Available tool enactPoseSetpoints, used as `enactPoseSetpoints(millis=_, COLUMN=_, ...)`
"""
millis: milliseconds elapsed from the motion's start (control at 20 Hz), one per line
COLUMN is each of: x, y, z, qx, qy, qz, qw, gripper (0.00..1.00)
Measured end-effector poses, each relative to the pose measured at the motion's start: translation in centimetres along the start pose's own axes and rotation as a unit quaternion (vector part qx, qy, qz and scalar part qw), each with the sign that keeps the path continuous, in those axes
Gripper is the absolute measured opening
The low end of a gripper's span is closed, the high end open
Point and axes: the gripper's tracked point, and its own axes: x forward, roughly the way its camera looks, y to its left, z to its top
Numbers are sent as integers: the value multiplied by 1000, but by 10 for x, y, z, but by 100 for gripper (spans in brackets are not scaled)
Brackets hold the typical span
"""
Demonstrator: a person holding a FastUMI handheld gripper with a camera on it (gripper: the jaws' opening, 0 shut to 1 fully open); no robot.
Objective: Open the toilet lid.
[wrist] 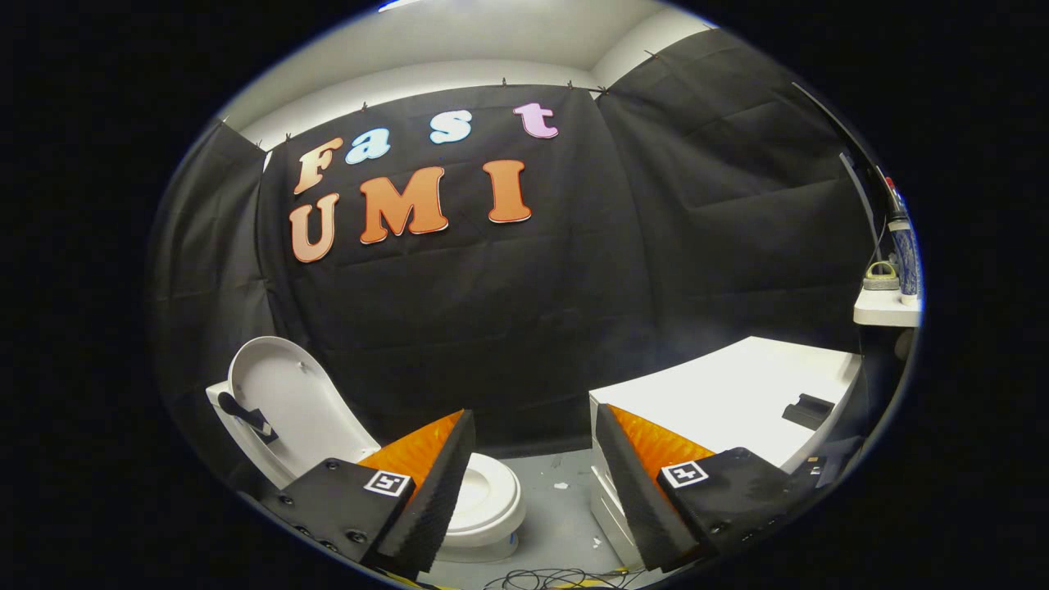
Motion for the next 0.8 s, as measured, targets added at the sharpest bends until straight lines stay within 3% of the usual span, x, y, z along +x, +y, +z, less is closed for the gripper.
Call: enactPoseSetpoints(millis=800, x=0, y=-1, z=0, qx=2, qy=3, qz=0, qw=1000, gripper=95)
